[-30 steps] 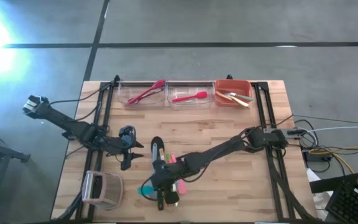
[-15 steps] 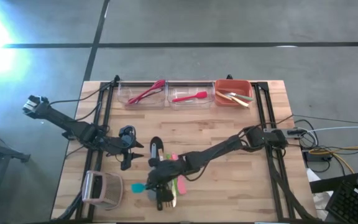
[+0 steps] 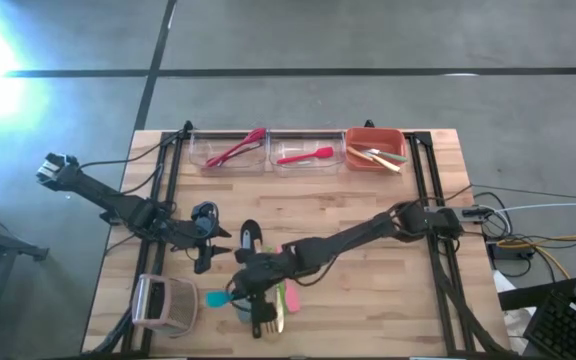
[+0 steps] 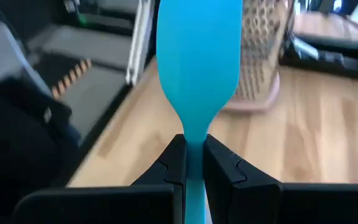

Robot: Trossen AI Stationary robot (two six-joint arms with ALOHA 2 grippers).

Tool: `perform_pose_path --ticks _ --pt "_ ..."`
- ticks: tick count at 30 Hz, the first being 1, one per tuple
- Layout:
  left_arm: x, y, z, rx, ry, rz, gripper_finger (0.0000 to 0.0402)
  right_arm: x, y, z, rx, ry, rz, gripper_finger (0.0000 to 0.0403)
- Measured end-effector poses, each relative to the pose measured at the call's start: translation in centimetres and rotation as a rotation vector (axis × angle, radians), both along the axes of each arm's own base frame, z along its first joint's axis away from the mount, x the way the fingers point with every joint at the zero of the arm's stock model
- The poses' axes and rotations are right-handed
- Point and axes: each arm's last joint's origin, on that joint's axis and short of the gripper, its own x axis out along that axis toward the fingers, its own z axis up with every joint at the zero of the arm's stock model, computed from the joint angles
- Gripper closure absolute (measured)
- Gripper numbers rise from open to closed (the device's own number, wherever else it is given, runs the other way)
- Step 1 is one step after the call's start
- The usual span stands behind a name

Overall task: Pick & Place Kitchen Items
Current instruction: Put the blue spatula into the right transparent bin

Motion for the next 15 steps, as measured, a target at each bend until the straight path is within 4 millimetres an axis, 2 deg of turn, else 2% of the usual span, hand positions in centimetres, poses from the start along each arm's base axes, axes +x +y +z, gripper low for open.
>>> perform_pose_path --ticks 4,8,12,15 --pt "0.0 0.0 0.0 0.000 0.001 0.000 0.0205 -1.4 -0.6 2.1 -0.112 0.176 -0.018 0.0385" --pt "0.0 0.0 0.0 0.000 0.000 0.000 0.0205 -3.6 -2.2 4.0 -0.244 0.418 -0.073 0.0385" --pt "0.0 0.0 0.0 0.000 0.001 0.000 0.0205 -5.6 -5.0 6.4 -0.400 0.571 -0.195 0.0385" --pt "0.0 0.0 0.0 0.000 0.001 0.000 0.0205 -6.6 -7.9 8.0 -0.487 0.638 -0.291 0.0385"
